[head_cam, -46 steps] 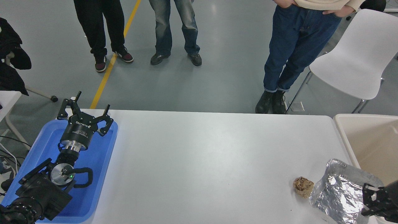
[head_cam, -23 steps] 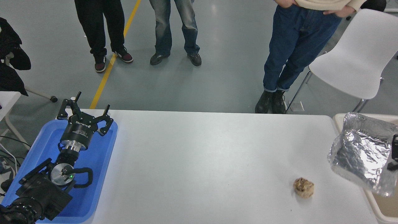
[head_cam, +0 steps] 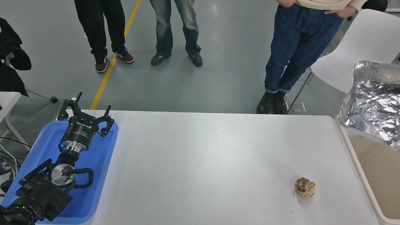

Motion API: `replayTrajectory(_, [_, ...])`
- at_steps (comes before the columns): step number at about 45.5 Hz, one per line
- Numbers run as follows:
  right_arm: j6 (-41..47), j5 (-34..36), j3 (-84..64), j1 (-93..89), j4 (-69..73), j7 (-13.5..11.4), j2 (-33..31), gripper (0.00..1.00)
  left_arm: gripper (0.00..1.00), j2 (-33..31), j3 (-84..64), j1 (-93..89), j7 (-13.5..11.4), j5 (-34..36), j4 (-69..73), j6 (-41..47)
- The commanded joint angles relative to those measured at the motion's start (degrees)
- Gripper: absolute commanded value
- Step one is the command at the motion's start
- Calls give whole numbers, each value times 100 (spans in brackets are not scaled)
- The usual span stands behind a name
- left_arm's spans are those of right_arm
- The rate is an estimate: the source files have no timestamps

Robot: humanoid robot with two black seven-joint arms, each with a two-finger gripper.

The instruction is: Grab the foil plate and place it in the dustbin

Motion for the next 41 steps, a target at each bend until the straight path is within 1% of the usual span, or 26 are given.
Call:
replayTrajectory(1, [5,5,-85,229,0,8,162,0,100,1,0,1,-1,0,6,-2])
replayTrajectory(15, [5,31,-436,150,-149,8,153,0,100,1,0,1,-1,0,6,6])
replayTrajectory(23, [5,-65,-454,-175,-237,-1,12,0,100,1,0,1,-1,0,-2,6])
replayTrajectory(33, [-47,-66,-182,-1343,-545,8,-269,0,100,1,0,1,-1,0,6,6])
replayTrajectory(41, [-2198,-57,337,-2600,-545,8,-533,0,100,1,0,1,-1,0,6,6])
